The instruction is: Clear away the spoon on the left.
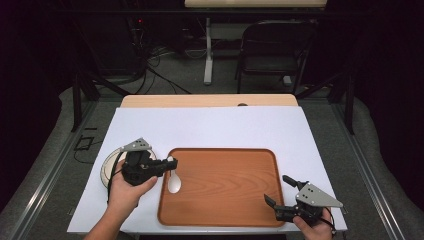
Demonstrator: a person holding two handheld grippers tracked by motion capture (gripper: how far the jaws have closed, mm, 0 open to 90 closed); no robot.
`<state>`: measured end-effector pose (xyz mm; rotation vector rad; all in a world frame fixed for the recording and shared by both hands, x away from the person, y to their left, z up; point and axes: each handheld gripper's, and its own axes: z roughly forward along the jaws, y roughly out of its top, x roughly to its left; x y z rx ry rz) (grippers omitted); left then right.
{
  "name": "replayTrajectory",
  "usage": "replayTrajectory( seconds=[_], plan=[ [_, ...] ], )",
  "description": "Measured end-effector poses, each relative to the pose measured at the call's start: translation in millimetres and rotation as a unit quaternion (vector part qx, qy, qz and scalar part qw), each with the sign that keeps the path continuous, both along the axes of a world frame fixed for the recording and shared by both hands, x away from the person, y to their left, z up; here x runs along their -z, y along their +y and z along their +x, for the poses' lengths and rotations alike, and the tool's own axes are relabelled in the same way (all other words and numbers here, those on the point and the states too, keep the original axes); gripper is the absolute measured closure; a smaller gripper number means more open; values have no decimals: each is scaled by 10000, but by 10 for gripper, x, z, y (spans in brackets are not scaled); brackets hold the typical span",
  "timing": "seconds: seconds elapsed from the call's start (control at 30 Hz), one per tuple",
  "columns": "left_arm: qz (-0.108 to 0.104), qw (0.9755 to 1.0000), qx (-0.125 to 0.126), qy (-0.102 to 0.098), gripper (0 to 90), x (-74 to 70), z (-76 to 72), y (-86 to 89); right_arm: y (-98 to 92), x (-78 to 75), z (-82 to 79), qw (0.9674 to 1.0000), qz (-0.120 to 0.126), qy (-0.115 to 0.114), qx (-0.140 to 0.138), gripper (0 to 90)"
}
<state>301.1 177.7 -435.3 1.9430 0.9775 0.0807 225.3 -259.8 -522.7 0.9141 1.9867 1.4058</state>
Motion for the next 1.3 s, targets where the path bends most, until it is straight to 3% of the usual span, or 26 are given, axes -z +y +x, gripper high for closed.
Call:
replayTrajectory(
  seconds=[0.27, 0.67, 1.0, 1.3],
  plan=[
    [-3, 9994, 188, 297, 848, 177, -19, -127, -2, -2, -1, 10000, -5, -11, 2, 143],
    [-23, 9977, 337, 588, 847, 368, -31, -226, -3, -2, -1, 10000, -12, -12, -3, 143],
    [-105, 9966, 129, 801, 846, 496, 117, -268, -5, -2, 0, 10000, -9, -12, -1, 143],
    [-99, 9936, -194, 1106, 825, 619, 309, -272, -8, -5, -2, 10000, -5, -14, -3, 143]
  ],
)
